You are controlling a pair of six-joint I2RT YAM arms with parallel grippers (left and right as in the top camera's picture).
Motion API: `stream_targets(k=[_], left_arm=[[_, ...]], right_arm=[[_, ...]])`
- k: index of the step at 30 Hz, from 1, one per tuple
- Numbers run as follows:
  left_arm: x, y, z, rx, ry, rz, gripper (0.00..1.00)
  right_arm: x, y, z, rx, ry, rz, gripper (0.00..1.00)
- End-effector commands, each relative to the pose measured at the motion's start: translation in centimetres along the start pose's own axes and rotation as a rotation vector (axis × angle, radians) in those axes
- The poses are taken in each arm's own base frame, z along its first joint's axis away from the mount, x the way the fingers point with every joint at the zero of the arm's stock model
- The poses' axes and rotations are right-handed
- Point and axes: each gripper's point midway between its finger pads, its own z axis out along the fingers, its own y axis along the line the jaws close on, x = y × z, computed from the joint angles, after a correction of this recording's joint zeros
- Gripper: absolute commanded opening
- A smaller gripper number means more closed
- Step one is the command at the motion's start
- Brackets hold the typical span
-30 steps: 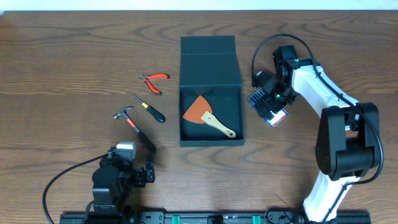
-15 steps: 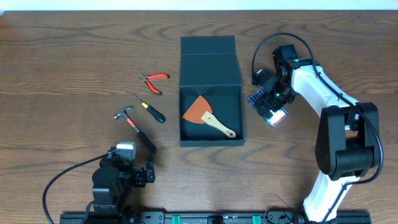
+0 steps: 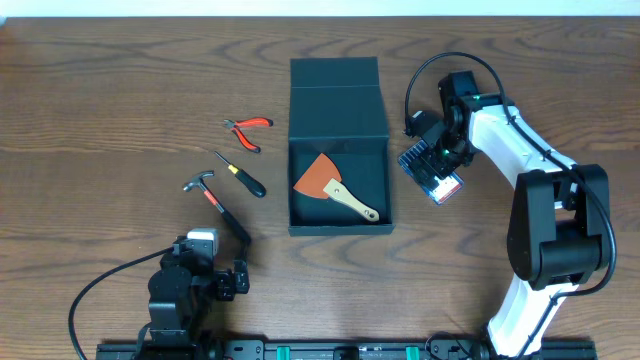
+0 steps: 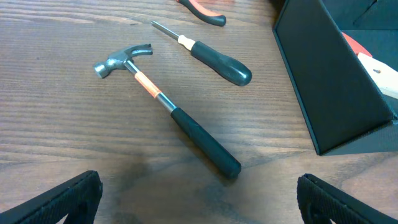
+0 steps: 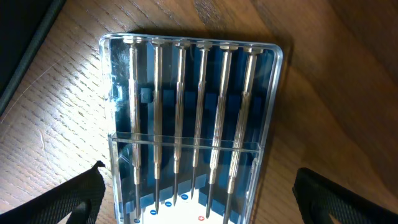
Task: Pack container
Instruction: 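Grasp the blue screwdriver case with the right gripper and lift it, then carry the case with the right gripper and lower it into the box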
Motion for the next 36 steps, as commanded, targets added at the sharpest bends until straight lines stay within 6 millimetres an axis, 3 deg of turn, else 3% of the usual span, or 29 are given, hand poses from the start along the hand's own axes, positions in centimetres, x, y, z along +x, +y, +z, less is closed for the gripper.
stream_targets(k=[1, 11, 17, 23, 36], left_arm=[[0.2, 0.2, 0.2, -0.01, 0.0, 0.015, 0.98], [0.2, 0.2, 0.2, -0.01, 0.0, 0.015, 0.99], [0.2, 0.2, 0.2, -0.01, 0.0, 0.015, 0.98], [0.2, 0.2, 0.2, -0.01, 0.0, 0.015, 0.98], [0.2, 0.2, 0.2, -0.01, 0.0, 0.015, 0.98]], right_arm=[[0.3, 0.6, 1.0, -0.017, 0.023, 0.01, 0.98], [1.1, 0.9, 3.1, -0.047, 0.074, 0.058, 0.96], [1.1, 0.9, 3.1, -0.045, 0.071, 0.058, 0.62], [1.1, 0.9, 3.1, -0.045, 0.071, 0.058, 0.57], [-0.4, 0.1, 1.8, -0.026, 0.04, 0.082, 0.6]])
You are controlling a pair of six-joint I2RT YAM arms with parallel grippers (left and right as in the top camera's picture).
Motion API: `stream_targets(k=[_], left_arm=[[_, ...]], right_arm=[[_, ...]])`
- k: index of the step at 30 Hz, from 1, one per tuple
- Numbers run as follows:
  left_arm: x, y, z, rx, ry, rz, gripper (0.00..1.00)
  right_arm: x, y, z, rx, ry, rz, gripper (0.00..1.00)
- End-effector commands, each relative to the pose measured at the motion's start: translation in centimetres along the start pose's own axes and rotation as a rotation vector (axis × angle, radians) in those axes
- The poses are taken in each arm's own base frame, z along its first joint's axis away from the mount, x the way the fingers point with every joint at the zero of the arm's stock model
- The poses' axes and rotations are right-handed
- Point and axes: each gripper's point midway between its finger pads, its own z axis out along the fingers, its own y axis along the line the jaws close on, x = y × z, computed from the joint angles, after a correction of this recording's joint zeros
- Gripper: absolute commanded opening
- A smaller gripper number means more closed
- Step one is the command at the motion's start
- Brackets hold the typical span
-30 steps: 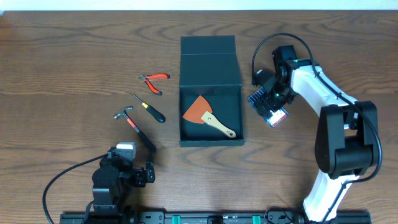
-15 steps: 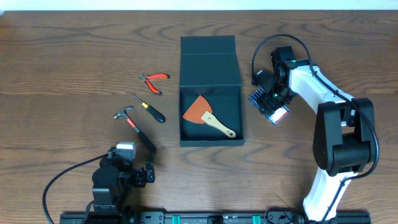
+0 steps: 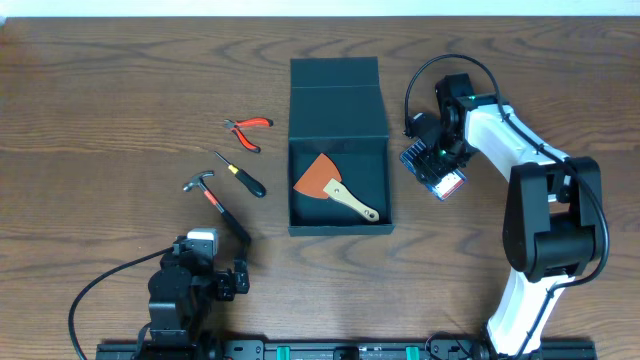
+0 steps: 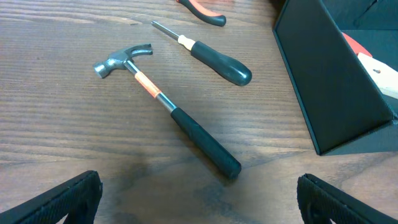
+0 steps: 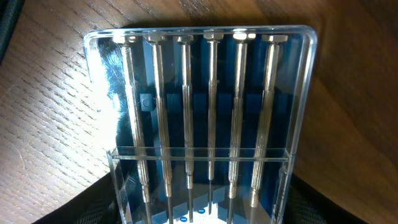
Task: Pack container
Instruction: 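Carry the case with the right gripper and lower it into the box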
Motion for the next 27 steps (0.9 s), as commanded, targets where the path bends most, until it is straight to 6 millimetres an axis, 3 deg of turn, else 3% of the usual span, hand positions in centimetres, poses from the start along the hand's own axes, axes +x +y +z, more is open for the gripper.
stream_targets(k=[1, 16, 27], left_arm=[[0.2, 0.2, 0.2, -0.01, 0.0, 0.015, 0.98], [0.2, 0.2, 0.2, -0.01, 0.0, 0.015, 0.99], [0.2, 0.2, 0.2, -0.01, 0.0, 0.015, 0.98]], right_arm=[[-0.8, 0.2, 0.2, -0.015, -0.001, 0.02, 0.59], [-3.7, -1.1, -4.4, 0.014, -0.055, 0.015, 0.6], [-4.6, 0.1, -7.7, 0.019, -0.075, -0.017, 0.6]])
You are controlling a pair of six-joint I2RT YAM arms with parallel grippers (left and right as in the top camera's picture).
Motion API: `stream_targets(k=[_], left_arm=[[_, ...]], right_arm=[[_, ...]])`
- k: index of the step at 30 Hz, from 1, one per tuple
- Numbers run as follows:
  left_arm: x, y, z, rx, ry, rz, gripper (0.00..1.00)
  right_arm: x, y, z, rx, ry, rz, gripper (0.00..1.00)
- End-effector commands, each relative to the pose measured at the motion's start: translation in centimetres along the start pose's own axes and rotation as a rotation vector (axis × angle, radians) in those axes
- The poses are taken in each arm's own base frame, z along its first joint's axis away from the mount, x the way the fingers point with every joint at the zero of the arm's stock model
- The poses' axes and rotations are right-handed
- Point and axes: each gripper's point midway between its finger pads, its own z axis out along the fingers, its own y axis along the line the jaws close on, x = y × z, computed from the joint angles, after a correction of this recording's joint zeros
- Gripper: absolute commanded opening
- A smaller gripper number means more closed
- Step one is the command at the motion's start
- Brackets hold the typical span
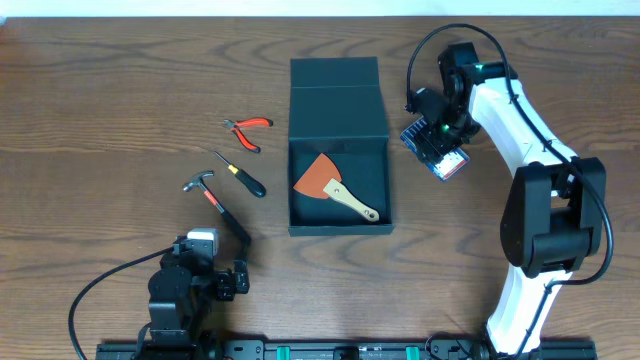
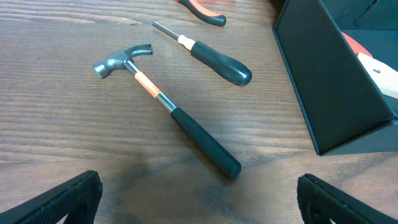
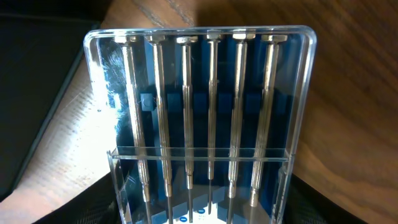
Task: Pack container
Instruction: 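Carry the case with the right gripper and lower it into the box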
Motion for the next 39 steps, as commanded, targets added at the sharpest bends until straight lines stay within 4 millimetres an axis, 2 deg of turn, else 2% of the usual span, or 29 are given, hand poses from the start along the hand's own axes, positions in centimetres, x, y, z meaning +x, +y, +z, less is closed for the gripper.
stream_targets(k=[1, 8, 14, 17, 24, 31, 39], left_arm=[[0.2, 0.2, 0.2, -0.01, 0.0, 0.015, 0.99], [0.2, 0.2, 0.2, -0.01, 0.0, 0.015, 0.98], [0.2, 0.2, 0.2, -0.01, 0.0, 0.015, 0.98], [0.2, 0.2, 0.2, -0.01, 0.0, 0.015, 0.98], [0.2, 0.2, 0.2, -0.01, 0.0, 0.015, 0.98], [0.2, 0.2, 0.2, -0.01, 0.0, 0.015, 0.98], [0.2, 0.2, 0.2, -0.01, 0.0, 0.015, 0.98]], right_arm=[[-2.2, 1.1, -2.8, 0.023, -0.075, -0.032, 0.6], [-4.1, 3.6, -6.8, 0.062, -0.172, -0.111, 0.6], [-5.5, 7.3, -9.8, 0.082, -0.246, -0.222, 0.59], [-6.0, 9.4, -10.4, 0.079, -0.265, -0.272, 0.59], [-7.1, 15.5, -10.2, 0.031, -0.281, -0.41, 0.59], [-6.9, 19.3, -9.2, -0.03, -0.265, -0.513, 0.59], [-5.2, 19.6, -4.9, -0.079, -0.169, -0.521, 0.6]])
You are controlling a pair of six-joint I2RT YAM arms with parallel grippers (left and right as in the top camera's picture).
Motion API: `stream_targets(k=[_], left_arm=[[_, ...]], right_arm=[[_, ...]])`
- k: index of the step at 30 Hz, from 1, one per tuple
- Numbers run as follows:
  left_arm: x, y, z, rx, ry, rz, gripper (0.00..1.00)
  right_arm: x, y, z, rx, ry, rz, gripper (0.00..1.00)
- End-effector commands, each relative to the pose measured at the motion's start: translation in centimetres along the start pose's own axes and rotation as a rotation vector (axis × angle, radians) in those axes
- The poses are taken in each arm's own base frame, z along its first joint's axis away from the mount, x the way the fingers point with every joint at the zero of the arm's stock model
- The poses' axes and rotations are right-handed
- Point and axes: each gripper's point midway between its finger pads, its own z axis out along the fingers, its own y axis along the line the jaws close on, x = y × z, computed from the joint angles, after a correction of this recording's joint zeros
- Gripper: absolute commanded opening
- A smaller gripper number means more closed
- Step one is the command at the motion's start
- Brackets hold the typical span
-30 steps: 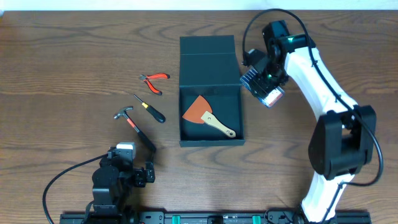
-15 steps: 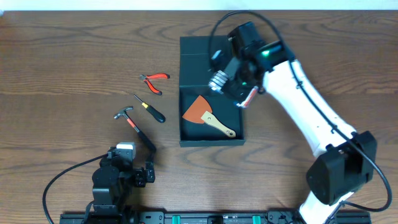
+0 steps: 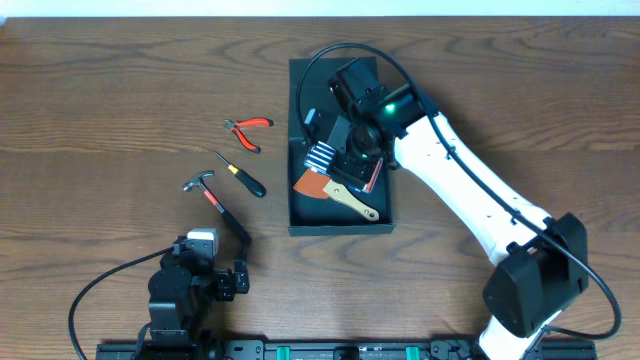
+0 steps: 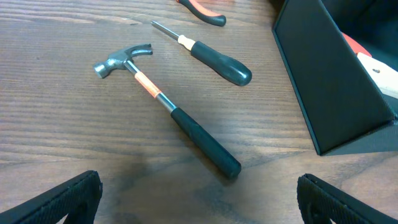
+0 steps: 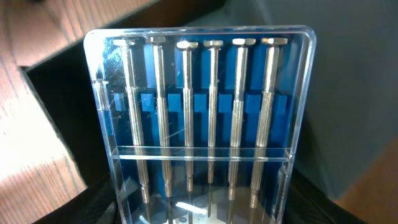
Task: Pack container
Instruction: 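Carry the case with the right gripper and lower it into the box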
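The black box point(image 3: 338, 229) stands open mid-table, with an orange scraper point(image 3: 318, 182) on its floor. My right gripper point(image 3: 350, 160) hangs over the box's inside, shut on a clear case of small screwdrivers point(image 5: 199, 118). The same case point(image 3: 321, 157) shows above the scraper's blade from overhead. A hammer point(image 4: 168, 112), a black-handled screwdriver point(image 4: 214, 59) and red pliers point(image 3: 247, 130) lie left of the box. My left gripper point(image 4: 199, 199) rests open near the front edge, just short of the hammer's handle, with nothing in it.
The box's lid point(image 3: 336, 100) lies folded back behind the box. My right arm point(image 3: 470, 210) reaches across the table from the front right. Bare wooden table point(image 3: 120, 100) surrounds the tools.
My right gripper, with the case in it, has moved left from beside the box's back right corner to over the box's inside. The left arm and the tools are unchanged.
At first my right gripper stood open around the case, which lay on the table right of the box. Then it was shut on the case. Then it held the case further back beside the lid, and now it holds it over the scraper in the box.
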Motion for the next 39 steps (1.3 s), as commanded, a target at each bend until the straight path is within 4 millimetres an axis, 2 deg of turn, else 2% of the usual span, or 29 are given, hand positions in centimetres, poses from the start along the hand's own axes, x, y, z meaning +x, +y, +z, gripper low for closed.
stream_targets(k=[1, 14, 22, 24, 28, 32, 39], left_arm=[[0.2, 0.2, 0.2, -0.01, 0.0, 0.015, 0.99], [0.2, 0.2, 0.2, -0.01, 0.0, 0.015, 0.99], [0.2, 0.2, 0.2, -0.01, 0.0, 0.015, 0.98], [0.2, 0.2, 0.2, -0.01, 0.0, 0.015, 0.98], [0.2, 0.2, 0.2, -0.01, 0.0, 0.015, 0.99], [0.2, 0.2, 0.2, -0.01, 0.0, 0.015, 0.99], [0.2, 0.2, 0.2, -0.01, 0.0, 0.015, 0.98]], right_arm=[[1.3, 1.1, 2.8, -0.06, 0.049, -0.013, 0.61], [4.6, 2.5, 8.7, -0.096, 0.062, -0.007, 0.61], [5.3, 2.6, 10.6, -0.082, 0.039, -0.011, 0.61], [5.4, 2.6, 10.8, -0.082, 0.038, -0.011, 0.65], [5.4, 2.6, 10.8, -0.082, 0.039, -0.01, 0.8], [5.3, 2.5, 10.9, -0.078, 0.032, -0.012, 0.99], [4.2, 2.1, 10.2, -0.065, 0.01, 0.025, 0.99]])
